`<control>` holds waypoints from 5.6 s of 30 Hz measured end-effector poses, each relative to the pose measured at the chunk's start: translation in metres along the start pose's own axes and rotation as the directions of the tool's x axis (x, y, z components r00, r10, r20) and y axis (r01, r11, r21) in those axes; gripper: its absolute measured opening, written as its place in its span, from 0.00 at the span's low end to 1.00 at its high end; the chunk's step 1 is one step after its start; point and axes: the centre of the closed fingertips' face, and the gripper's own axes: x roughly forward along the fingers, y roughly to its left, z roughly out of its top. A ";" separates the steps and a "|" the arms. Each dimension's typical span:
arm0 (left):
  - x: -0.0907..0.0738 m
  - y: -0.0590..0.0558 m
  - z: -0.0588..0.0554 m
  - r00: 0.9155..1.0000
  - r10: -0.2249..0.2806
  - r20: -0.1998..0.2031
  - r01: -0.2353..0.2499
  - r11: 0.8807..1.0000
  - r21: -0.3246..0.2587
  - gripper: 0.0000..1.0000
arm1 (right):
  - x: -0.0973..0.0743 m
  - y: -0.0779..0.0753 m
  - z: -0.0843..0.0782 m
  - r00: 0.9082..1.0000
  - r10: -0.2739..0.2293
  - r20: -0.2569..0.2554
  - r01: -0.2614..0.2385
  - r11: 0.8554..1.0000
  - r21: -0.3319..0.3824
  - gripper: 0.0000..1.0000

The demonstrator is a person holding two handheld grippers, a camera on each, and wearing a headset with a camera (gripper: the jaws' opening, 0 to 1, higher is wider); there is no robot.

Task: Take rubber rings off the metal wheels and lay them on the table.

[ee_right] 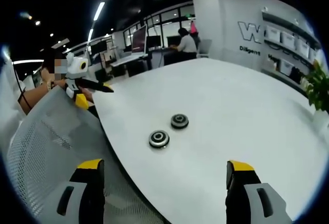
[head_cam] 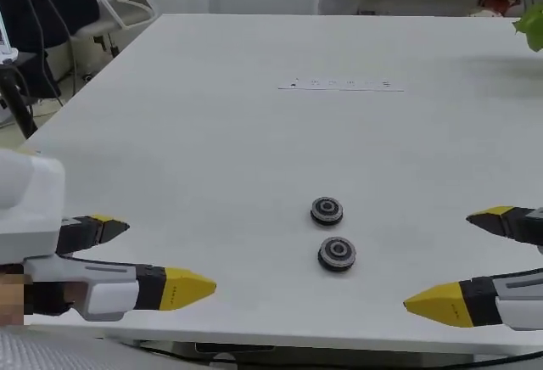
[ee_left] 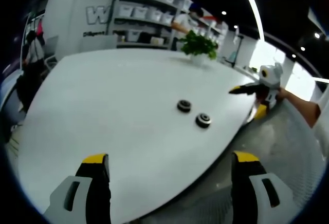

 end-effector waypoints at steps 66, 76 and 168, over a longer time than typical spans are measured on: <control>0.042 -0.077 0.185 0.924 -0.307 0.227 0.149 0.837 0.526 0.78 | 0.033 0.011 0.158 0.936 0.179 0.303 -0.079 0.946 -0.314 0.67; 0.092 -0.098 0.154 0.901 -0.383 0.204 0.232 0.823 0.519 0.62 | 0.050 0.005 0.123 0.928 0.232 0.291 -0.158 0.954 -0.257 0.47; 0.166 -0.100 0.025 0.932 -0.357 -0.057 0.337 0.799 0.499 0.14 | 0.097 0.004 -0.009 0.954 0.247 -0.172 -0.278 0.943 -0.186 0.14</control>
